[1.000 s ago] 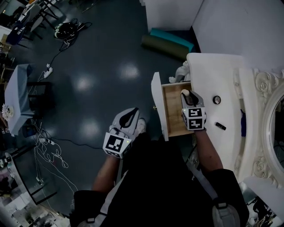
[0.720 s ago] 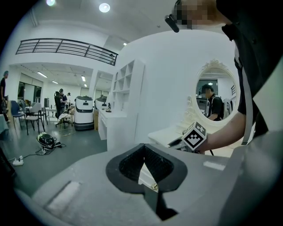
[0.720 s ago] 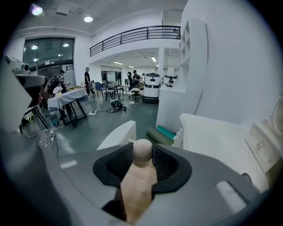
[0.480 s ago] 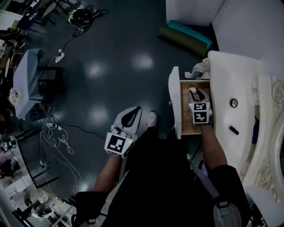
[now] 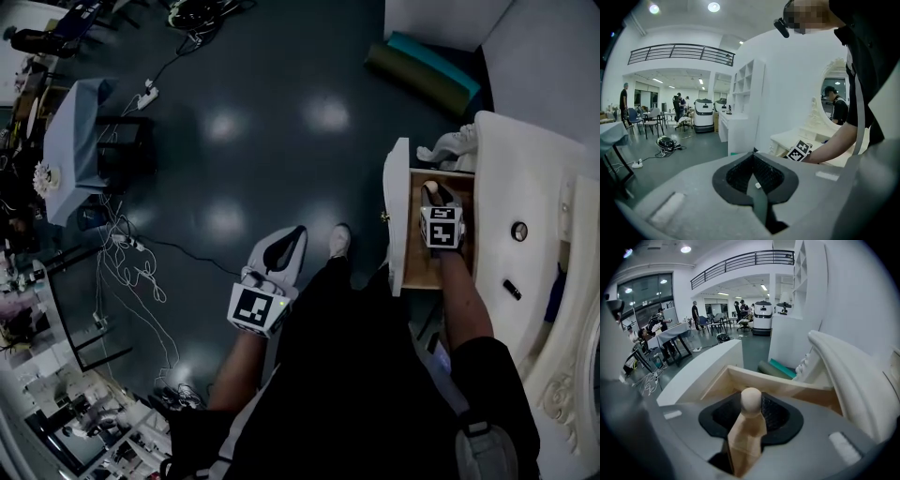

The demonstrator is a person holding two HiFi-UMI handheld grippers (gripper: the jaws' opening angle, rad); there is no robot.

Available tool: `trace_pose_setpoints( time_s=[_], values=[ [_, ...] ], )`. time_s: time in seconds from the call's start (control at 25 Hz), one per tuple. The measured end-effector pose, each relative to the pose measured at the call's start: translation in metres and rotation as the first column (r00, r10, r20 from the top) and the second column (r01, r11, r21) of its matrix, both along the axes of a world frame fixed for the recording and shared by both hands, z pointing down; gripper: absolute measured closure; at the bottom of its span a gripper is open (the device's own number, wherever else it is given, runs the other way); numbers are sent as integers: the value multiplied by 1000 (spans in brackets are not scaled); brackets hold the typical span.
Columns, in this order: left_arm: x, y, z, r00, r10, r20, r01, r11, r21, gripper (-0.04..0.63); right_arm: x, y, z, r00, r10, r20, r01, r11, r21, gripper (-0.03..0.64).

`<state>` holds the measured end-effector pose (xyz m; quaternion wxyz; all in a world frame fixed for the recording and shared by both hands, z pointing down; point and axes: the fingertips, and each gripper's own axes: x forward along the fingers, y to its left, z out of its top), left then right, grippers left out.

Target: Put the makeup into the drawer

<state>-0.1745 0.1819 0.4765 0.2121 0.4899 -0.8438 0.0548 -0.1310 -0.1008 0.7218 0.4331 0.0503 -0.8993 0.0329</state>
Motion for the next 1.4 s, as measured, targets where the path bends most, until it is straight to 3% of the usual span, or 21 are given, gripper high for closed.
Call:
trace_pose_setpoints(
  time_s=[0.84,1.16,1.4],
  values=[
    [-9,-1,13,1000,6,-23,-7,1000,-29,591,-5,12,30,998,-8,-64,5,999,-54,462],
    [-9,-5,11,999,32,-10,-32,999,-34,591,-1,11,22,998,4,-58,-8,998,-63,425],
    [-3,-13,4,995,88,42,-86,995,-60,591,-3,9,3,1000,9,-17,-10,998,-54,425]
  ],
)
